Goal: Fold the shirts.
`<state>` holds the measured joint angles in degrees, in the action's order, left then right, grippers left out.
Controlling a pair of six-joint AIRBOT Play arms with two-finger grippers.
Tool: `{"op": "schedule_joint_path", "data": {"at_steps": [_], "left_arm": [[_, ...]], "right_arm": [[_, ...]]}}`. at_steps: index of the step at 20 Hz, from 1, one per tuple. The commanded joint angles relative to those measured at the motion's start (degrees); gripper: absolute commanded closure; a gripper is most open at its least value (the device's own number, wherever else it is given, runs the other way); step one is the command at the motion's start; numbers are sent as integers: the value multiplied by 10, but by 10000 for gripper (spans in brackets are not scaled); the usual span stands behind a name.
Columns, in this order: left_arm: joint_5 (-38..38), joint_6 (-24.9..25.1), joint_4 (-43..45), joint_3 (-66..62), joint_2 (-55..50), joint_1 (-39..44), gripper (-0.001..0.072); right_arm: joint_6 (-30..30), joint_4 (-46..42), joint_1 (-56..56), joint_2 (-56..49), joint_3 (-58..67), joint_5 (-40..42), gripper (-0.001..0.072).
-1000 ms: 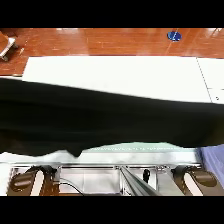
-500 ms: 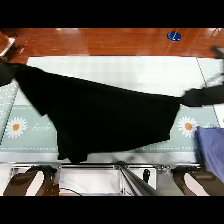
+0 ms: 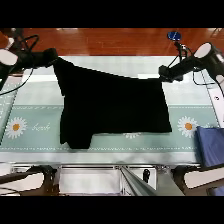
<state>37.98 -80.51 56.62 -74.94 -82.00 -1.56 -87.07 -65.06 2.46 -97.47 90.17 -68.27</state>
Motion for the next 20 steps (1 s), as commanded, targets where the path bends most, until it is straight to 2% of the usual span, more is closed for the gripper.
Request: {"op": "schedule_joint_path", "data": {"at_steps": [1,3,7,9,10,11,13,14,16,18,20], "left_arm": [[56,3,-37,-58,-71,5,615],[113,3,-42,-71,-71,2,202],[332,3,-30,-113,-58,-86,200],[421,4,-10,-75,-24,-147,200],[439,16,10,-18,9,-174,200],[419,-1,17,60,49,-203,200],[353,-27,-31,252,137,-260,201],[345,-14,-68,328,163,-282,201],[370,47,-103,445,181,-320,201],[375,68,-105,519,181,-343,201],[361,90,-129,555,181,-348,201]], "right_arm": [[-21,52,8,-59,66,47,679],[-17,89,27,-59,86,43,295],[29,86,114,-23,136,-125,304],[40,-3,162,22,121,-203,305],[40,-42,186,56,81,-213,305],[40,-56,209,93,22,-199,305],[38,-21,253,183,-147,-116,305],[49,17,269,230,-241,-69,306],[98,89,287,310,-400,-13,306],[141,137,292,368,-505,2,306],[153,147,292,404,-555,3,305]]}}
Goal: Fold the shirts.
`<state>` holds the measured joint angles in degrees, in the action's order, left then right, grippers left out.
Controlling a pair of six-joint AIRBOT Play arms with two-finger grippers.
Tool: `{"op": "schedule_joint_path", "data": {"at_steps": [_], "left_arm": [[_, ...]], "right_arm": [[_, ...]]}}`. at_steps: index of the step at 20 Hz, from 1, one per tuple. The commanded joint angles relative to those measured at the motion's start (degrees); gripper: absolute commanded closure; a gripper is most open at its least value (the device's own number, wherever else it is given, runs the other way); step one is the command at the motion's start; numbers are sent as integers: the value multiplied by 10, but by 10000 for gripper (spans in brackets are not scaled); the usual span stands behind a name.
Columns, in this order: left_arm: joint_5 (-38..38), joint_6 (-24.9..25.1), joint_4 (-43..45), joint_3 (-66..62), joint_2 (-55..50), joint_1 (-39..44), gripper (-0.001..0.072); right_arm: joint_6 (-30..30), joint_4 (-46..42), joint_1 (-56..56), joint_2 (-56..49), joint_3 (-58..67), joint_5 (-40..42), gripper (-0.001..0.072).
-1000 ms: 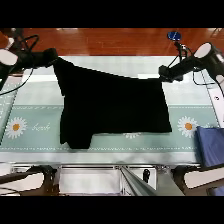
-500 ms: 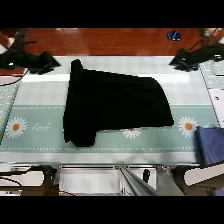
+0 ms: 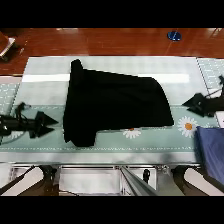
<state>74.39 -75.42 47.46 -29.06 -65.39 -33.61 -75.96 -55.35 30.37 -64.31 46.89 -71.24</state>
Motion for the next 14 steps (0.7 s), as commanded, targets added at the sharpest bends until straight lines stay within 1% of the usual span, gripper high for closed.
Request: {"op": "schedule_joint_path", "data": {"at_steps": [1,2,3,4,5,9,10,11,12,13,14], "left_arm": [[-17,43,-58,107,15,-28,201],[-36,48,-86,118,15,-28,201],[-55,65,-117,128,15,-27,201],[-70,97,-153,136,14,-24,201],[-80,109,-177,140,10,-17,202],[-162,109,-228,140,0,56,205],[-181,109,-242,137,-3,75,246],[-195,108,-254,131,-3,86,367],[-193,110,-261,123,-3,87,545],[-181,126,-261,110,-3,85,679],[-163,137,-260,95,-3,85,683]], "right_arm": [[45,50,12,83,-131,27,306],[47,50,12,89,-132,20,306],[47,56,12,94,-132,14,306],[48,64,12,97,-132,9,306],[48,71,12,98,-132,4,306],[46,75,12,98,-132,-5,306],[44,74,12,98,-132,-7,306],[44,71,12,98,-132,-9,306],[40,54,14,98,-132,-11,306],[24,8,14,98,-132,-11,306],[1,-53,14,98,-132,-11,306]]}}
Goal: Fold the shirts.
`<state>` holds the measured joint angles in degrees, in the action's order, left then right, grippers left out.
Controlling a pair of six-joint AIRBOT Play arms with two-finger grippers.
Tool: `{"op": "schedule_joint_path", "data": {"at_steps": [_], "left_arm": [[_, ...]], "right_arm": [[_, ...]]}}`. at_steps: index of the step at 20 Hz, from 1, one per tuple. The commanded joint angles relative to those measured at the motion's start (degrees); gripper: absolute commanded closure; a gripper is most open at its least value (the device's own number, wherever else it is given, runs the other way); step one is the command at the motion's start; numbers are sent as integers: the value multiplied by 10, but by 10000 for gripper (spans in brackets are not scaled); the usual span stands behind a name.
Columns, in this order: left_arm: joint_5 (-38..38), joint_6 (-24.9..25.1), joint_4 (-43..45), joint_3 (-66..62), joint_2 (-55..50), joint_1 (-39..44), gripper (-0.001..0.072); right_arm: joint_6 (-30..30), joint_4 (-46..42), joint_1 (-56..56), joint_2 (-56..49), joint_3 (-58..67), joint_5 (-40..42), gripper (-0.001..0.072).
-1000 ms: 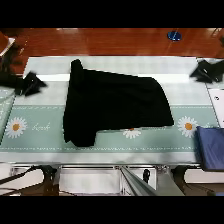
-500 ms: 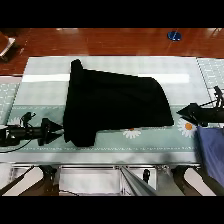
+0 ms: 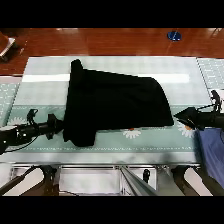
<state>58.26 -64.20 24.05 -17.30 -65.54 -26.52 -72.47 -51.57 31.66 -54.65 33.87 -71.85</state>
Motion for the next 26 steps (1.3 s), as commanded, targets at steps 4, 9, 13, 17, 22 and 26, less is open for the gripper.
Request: {"op": "schedule_joint_path", "data": {"at_steps": [4,9,13,17,22,26], "left_arm": [[40,27,-27,-67,-1,14,683],[46,40,-27,-72,-1,14,683],[48,50,-27,-72,-1,14,683],[48,50,-27,-72,-1,14,683],[49,71,-32,-72,-1,14,683],[109,86,-122,-160,3,7,683]], "right_arm": [[-97,-189,1,-13,-39,-33,306],[-46,-57,0,-88,-50,28,306],[-11,45,0,-167,-21,73,306],[-7,77,-13,-236,23,81,306],[5,82,-125,-280,85,92,645],[13,90,-175,-240,256,-12,688]]}}
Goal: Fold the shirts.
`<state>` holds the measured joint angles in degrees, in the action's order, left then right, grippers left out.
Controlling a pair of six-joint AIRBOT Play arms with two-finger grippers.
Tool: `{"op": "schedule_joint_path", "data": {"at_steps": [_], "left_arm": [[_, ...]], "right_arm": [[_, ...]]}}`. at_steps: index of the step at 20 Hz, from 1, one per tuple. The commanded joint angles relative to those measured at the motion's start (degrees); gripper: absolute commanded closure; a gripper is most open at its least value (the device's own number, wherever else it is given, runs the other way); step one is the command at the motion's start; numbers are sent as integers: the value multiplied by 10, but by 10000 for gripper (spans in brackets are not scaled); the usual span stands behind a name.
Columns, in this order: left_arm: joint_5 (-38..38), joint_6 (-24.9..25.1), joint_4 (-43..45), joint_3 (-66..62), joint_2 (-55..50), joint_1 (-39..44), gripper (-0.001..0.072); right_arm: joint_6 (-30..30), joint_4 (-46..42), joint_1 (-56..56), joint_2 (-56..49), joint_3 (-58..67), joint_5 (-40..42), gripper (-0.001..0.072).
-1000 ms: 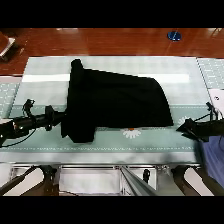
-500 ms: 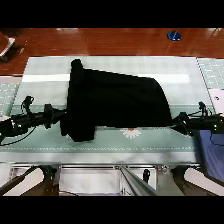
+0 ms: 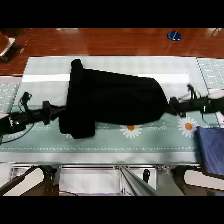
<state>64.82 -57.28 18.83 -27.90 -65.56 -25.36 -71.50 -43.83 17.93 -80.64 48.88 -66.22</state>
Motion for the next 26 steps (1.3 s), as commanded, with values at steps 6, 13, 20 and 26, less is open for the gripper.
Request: {"op": "schedule_joint_path", "data": {"at_steps": [6,13,20,26], "left_arm": [[18,-27,-68,-480,75,1,684],[73,-170,313,-800,205,5,685],[85,-171,557,-801,359,177,685],[150,-210,703,-727,356,323,684]], "right_arm": [[-110,-71,-42,112,598,-108,689],[-120,-143,-41,302,710,-208,688],[-147,-282,-41,423,709,-280,688],[-164,-267,-41,429,648,-364,688]]}}
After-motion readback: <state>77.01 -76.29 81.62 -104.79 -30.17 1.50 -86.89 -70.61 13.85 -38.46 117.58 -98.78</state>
